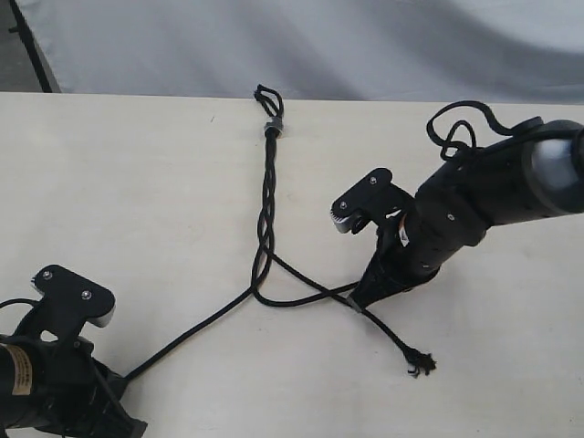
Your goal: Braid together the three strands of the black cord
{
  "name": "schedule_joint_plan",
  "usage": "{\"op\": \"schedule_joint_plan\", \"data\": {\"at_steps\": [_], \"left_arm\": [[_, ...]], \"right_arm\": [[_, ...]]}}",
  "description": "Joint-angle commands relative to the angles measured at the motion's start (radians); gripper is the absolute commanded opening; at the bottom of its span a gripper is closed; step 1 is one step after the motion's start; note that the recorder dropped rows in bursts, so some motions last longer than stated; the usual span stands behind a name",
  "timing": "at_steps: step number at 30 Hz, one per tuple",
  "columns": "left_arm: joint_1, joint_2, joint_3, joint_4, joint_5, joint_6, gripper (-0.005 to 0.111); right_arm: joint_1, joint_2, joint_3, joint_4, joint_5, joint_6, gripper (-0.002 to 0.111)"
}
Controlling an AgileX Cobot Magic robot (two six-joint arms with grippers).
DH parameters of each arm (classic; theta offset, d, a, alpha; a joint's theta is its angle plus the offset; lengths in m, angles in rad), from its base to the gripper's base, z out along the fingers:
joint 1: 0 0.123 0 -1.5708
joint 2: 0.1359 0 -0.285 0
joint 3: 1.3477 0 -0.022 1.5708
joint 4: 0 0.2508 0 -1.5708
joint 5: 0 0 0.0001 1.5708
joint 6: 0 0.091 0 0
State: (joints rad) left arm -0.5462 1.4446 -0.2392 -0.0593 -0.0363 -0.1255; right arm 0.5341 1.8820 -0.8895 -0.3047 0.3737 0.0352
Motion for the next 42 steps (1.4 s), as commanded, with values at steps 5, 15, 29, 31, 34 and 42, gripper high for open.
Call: {"op": "schedule_joint_plan", "data": {"at_steps": [5, 15, 29, 31, 34, 42], "left_arm": [[-0.006, 0.009, 0.016, 0.002, 0.058, -0.009, 0.0], [-0.006, 0.009, 0.016, 0.002, 0.058, -0.009, 0.0], [-0.006, 0.009, 0.016, 0.002, 0.056, -0.009, 0.0], [-0.006, 0.009, 0.016, 0.002, 0.056, -0.009, 0.0], [-0.006, 0.009, 0.016, 0.002, 0.056, -0.009, 0.0], [-0.006, 0.009, 0.016, 0.002, 0.056, -0.009, 0.0]], "right_arm": [[0.145, 0.018, 0.018, 0.313, 0.22, -0.258, 0.0], [0.364, -0.062, 0.018, 0.423, 0.166, -0.41, 0.0], [0.059, -0.303, 0.018, 0.337, -0.001, -0.416, 0.0], [-0.006, -0.283, 0.018, 0.337, -0.009, -0.416, 0.0], [-0.085, -0.244, 0.018, 0.339, -0.046, -0.416, 0.0], [-0.145, -0.118, 0.018, 0.352, -0.055, -0.416, 0.0]]}}
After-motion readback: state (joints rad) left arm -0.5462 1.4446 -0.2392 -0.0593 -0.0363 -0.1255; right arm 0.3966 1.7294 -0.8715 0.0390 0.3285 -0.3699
